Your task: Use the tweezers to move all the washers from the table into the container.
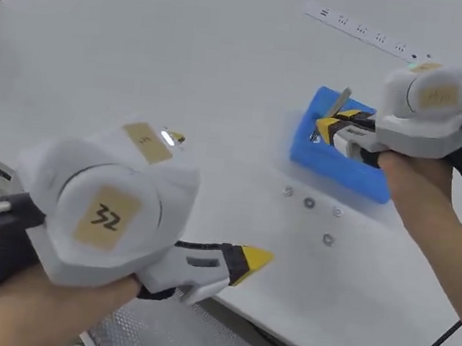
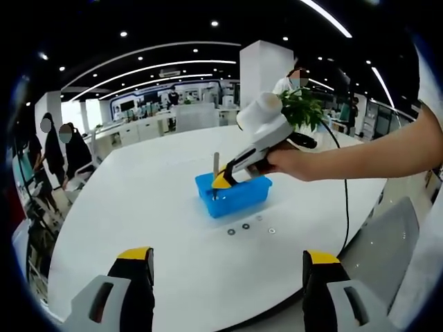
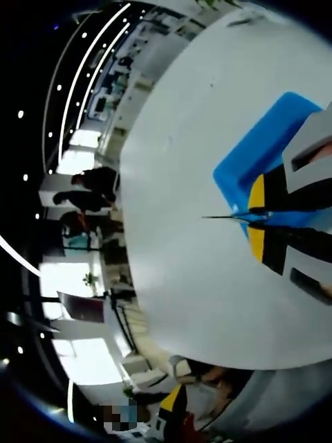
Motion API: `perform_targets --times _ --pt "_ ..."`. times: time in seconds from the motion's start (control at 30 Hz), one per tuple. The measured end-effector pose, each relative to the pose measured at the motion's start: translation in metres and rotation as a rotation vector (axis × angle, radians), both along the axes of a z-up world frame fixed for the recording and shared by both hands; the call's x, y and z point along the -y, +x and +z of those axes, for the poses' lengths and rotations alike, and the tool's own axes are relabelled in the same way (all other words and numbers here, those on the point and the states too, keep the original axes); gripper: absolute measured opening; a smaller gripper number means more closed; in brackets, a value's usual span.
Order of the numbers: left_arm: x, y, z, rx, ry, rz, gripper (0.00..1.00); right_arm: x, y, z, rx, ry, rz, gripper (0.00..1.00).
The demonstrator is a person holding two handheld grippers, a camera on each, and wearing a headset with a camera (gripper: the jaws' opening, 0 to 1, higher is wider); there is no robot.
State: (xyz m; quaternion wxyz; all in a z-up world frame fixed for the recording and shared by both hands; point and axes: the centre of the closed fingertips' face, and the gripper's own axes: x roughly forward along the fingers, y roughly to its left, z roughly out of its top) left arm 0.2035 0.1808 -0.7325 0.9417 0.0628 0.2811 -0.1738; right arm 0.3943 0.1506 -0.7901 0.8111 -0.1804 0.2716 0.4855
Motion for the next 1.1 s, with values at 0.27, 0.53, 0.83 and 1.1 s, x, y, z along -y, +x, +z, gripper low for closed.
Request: perform_targets --times 0.27,0.53,0.83,1.1 --pt "-0.002 0.0 0.0 0.002 0.02 -0.003 0.89 -0.004 0.004 -0.014 -0.024 0.007 -0.017 0.03" --pt "-0.003 0.002 0.001 0.007 0.017 0.003 0.89 -0.003 0.004 -0.024 -0.036 -0.011 -0.015 0.03" --pt "-0.001 0.001 0.001 0.007 0.018 0.0 0.89 0.0 0.004 -0.023 -0.04 0.019 -0.041 0.03" --pt "-0.002 0.002 0.004 0.018 0.014 0.005 0.89 0.001 0.002 -0.009 -0.021 0.018 -0.029 0.03"
